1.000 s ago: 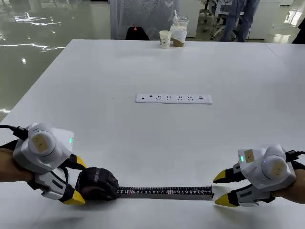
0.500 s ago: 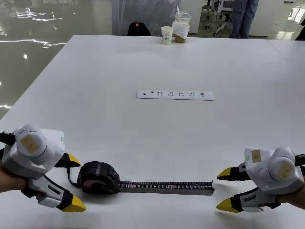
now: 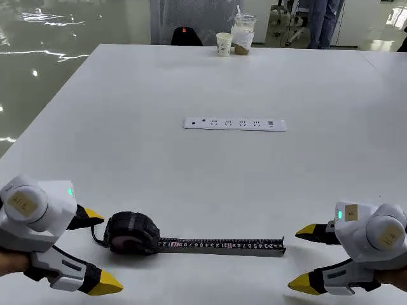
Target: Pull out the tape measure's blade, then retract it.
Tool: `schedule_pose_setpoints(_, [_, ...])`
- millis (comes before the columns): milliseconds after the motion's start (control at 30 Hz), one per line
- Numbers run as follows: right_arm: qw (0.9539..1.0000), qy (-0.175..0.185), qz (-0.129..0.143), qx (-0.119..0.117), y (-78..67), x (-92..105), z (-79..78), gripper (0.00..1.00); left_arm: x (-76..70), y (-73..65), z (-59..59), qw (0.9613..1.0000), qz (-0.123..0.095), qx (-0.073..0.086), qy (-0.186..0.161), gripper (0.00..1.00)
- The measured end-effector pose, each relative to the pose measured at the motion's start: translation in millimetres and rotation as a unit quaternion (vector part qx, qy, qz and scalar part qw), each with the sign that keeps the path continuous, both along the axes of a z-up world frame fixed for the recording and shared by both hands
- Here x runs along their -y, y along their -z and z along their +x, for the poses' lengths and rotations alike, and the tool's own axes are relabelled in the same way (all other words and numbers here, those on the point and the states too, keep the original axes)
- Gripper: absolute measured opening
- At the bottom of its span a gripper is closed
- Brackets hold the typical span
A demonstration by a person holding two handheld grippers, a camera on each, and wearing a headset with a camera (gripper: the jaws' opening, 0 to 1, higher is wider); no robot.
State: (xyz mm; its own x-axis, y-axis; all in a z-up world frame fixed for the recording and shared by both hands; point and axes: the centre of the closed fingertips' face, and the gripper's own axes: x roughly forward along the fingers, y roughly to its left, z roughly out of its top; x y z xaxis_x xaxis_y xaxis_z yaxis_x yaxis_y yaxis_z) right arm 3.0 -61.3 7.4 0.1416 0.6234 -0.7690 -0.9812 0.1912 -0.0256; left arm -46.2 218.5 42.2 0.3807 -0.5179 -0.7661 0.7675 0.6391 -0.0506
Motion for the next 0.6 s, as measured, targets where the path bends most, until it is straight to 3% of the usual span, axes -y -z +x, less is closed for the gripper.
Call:
schedule_pose_setpoints(300, [0.9993,0.034,0.017,-0.003,-5.4,-2.3,-9.0,0.6,6.2,-2.4,-10.7,0.9987,-0.024,0.014,-0.042,0.83])
schedule_pose_setpoints(600, [0.9969,0.074,0.027,-0.002,-10.2,-5.5,-18.1,0.69,9.6,-7.3,-15.9,0.9945,-0.043,0.032,-0.089,0.87])
